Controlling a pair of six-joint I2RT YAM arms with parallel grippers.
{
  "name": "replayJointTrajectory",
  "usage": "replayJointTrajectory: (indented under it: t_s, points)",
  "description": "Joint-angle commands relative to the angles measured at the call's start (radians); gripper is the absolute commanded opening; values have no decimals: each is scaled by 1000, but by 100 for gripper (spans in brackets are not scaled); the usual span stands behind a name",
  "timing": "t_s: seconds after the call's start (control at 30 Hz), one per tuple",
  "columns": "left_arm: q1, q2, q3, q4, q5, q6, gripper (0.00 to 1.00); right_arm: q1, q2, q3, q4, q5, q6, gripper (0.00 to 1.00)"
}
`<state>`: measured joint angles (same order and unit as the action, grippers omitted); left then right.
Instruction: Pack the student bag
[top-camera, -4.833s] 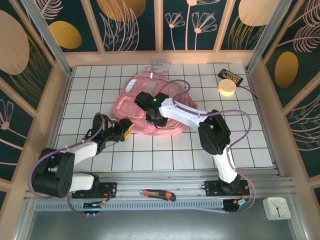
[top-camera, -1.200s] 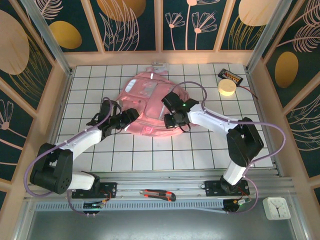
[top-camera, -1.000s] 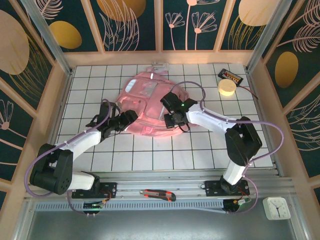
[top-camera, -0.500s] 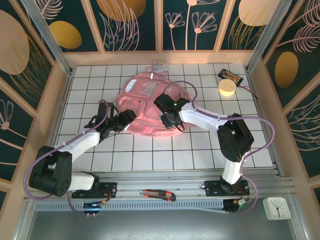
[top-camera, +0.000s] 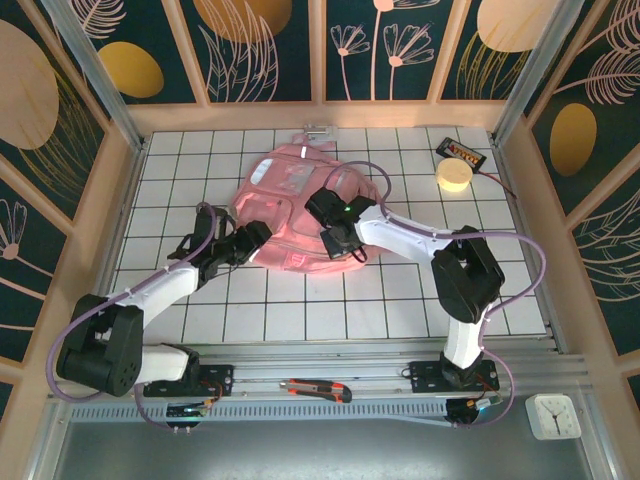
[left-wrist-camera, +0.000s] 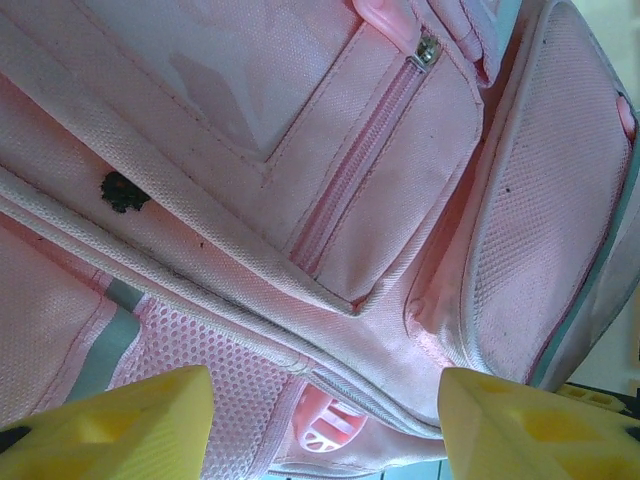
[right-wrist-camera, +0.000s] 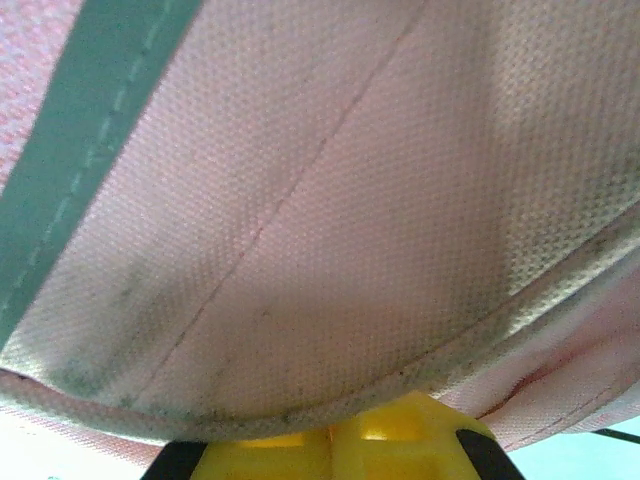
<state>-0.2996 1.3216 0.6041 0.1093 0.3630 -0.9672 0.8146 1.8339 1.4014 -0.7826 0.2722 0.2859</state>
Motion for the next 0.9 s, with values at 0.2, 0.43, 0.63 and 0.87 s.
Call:
replayJointTrajectory:
  t_s: [0.2,0.43,0.63,0.87]
  points:
    - [-16,14,42,31,79,-20,61,28,-42,42,4,-5,-6,0]
    - [-103,125,21,380,149,-447,65,23,-32,52,0,-5,-13,0]
    - [-123,196,41,457,162,-607,65,10,-41,50,9,-7,-17,0]
    - [-141,269,56,518,157,-671,60,9,-46,35,23,-14,-8,0]
